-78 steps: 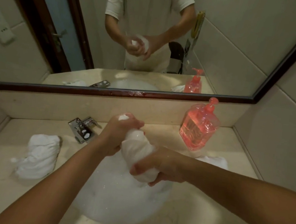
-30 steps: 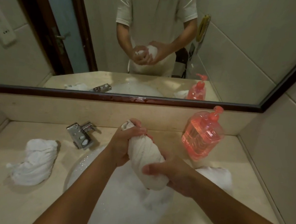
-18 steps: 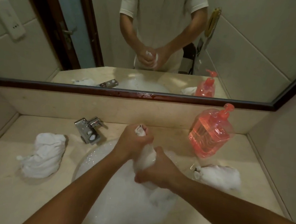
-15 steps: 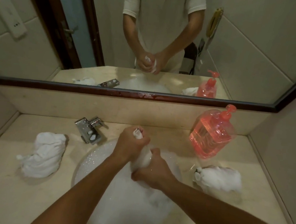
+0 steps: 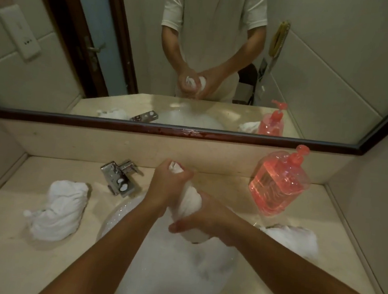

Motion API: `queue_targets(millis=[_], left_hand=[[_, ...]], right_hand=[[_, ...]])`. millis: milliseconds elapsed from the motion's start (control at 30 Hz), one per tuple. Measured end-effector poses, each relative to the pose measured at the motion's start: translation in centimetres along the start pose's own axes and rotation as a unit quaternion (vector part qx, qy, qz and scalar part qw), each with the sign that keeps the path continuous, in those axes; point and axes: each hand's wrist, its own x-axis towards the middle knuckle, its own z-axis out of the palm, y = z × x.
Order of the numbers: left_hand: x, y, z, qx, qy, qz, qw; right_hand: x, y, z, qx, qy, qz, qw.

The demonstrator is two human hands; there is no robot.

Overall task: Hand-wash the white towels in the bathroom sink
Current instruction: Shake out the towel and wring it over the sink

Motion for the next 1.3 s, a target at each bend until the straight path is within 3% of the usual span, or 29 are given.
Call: queue_targets(millis=[67,133,233,400,500,667,733,833,933,1100,1300], left_hand=[[0.5,1.0,-0.9,-0.016,-0.094,-0.018,0.995],[1.3,1.4,-2.3,-0.114,-0.193,-0.019,0.974],[1.6,0.3,-2.9,-0.205,-0.243,0.018,0.948],[0.7,-1.3,-1.0,-0.372,-0.31,0.002,0.875],[0.6,-0.8,-2.1,-0.361,-0.313,-0.003,0.879],[0.6,0.6,-5.0,-0.39,-0.317,-0.096,0.859],[0.5,1.7,-6.5,-0.332,-0.319,-0.11,0.881],[-0.1,2.8,-8.4,-0.185,-0.312,-0.124,0.924],[-0.4,3.0,-9.6,-0.105,-0.287,-0.075,0.949],[-0.3,2.1,-9.9,0.063,-0.208,0.045,0.975],[1.3,-0.5,-7.9,0.13,-0.139,0.072,0.979]], right_hand=[[-0.4,-0.2,-0.5,0.102,-0.038,0.042,0.993],[-0.9,0.0,-1.4,0.239,-0.131,0.065,0.96],[-1.1,0.6,-2.1,0.353,-0.263,0.045,0.897],[-1.0,1.9,-1.1,0.435,-0.331,0.042,0.836],[-1.3,2.2,-0.2,0.416,-0.325,0.025,0.849],[-2.2,0.1,0.4,0.379,-0.351,-0.008,0.856],[-2.7,-1.4,0.8,0.322,-0.328,-0.009,0.888],[-3.2,-3.4,2.4,0.239,-0.231,0.033,0.942],[-3.4,-4.7,5.0,0.148,-0.139,0.054,0.978],[-1.0,-3.4,9.0,0.091,0.006,0.065,0.994],[2.2,-1.3,10.8,0.062,0.119,0.07,0.988]])
